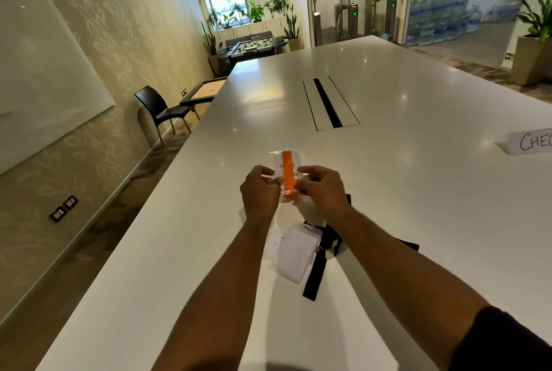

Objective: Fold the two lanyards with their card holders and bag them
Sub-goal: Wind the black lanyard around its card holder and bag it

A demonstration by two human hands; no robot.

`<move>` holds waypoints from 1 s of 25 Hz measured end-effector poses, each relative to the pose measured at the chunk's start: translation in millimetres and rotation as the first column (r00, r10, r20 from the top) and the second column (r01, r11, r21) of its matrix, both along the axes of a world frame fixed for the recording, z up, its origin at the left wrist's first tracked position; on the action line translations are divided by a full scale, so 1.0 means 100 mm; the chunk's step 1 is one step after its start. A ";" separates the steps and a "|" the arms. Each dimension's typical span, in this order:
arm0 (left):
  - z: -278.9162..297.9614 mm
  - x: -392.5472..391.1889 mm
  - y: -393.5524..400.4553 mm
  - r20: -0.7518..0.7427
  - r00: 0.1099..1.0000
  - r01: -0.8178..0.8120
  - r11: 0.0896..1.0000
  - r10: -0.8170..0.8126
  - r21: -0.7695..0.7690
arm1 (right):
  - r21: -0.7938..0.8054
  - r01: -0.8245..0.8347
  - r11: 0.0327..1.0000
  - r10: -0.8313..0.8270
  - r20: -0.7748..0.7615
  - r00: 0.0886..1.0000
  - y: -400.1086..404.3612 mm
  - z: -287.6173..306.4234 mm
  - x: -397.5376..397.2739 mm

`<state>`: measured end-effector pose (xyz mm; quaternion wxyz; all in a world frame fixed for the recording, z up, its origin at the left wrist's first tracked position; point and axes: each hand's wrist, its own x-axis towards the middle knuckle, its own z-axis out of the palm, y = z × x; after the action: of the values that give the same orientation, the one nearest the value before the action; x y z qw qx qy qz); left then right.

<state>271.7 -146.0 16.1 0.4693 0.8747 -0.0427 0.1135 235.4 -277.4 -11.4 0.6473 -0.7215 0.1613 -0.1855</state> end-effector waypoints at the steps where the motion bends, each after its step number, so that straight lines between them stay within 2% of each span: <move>1: -0.02 0.03 0.02 0.024 1.000 -0.001 0.999 0.001 0.032 | -0.076 0.002 0.997 -0.003 -0.014 1.000 0.02 -0.01 0.03; 8: -0.26 0.11 0.09 0.020 0.998 0.061 0.985 -0.065 0.162 | -0.452 -0.054 0.891 -0.018 -0.154 0.988 0.02 -0.10 0.15; 18: -0.24 -0.01 0.09 0.059 0.998 0.023 0.983 -0.035 0.184 | -0.525 -0.170 0.834 0.050 -0.236 0.970 -0.03 -0.05 0.10; 22: -0.25 -0.19 0.13 0.072 0.996 0.031 0.969 -0.050 0.244 | -0.602 -0.124 0.789 0.051 -0.136 0.989 -0.07 0.02 -0.10; 25: -0.25 -0.40 0.19 0.109 0.984 0.091 0.927 -0.139 0.364 | -0.692 -0.078 0.718 0.082 -0.027 0.996 -0.07 0.04 -0.38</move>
<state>232.1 -126.7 -9.4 0.3046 0.9318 -0.1450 0.1342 197.3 -284.4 -7.6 0.3392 -0.9166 0.0474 -0.2061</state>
